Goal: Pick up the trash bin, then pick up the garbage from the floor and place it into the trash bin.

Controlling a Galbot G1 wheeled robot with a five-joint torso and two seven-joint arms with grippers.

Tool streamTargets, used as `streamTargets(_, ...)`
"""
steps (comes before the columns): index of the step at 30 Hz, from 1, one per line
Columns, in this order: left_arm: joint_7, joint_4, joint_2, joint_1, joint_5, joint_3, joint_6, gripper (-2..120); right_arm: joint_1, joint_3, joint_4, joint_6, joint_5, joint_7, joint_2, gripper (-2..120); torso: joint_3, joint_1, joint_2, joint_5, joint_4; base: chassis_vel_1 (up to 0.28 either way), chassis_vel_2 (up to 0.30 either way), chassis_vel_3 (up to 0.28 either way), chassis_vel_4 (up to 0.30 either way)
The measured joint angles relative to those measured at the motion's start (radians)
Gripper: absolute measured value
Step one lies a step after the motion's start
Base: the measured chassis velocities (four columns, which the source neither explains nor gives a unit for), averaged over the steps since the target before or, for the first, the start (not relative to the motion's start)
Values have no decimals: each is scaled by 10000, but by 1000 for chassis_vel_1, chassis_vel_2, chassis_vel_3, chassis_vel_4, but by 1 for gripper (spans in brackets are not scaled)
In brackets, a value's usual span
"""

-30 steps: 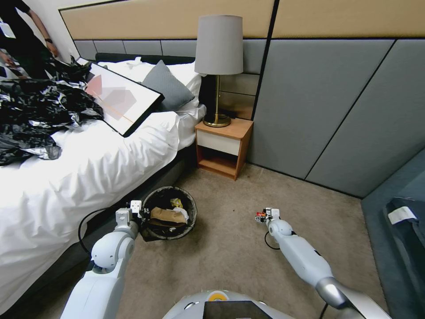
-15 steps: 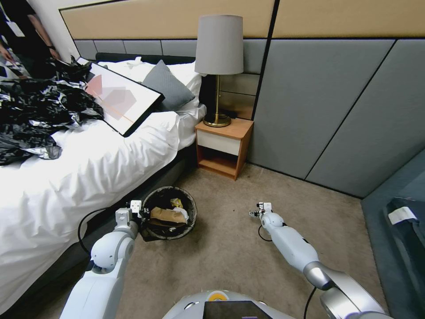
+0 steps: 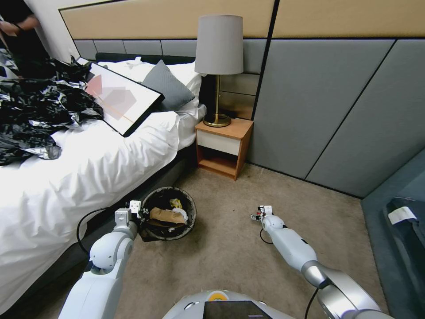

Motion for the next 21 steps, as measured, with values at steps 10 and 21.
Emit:
streamTargets(10,8,38,-5,-14,13,-18,0,0,312,-88,-670,205,-72,-159,40,100,0,0,0,0,1,0,0,0,0)
streamTargets(21,12,96,-30,-53,32,20,0,0,558,-271,-1274,491,-205,-242,293,100,0,0,0,-1,2,0,0,0,0)
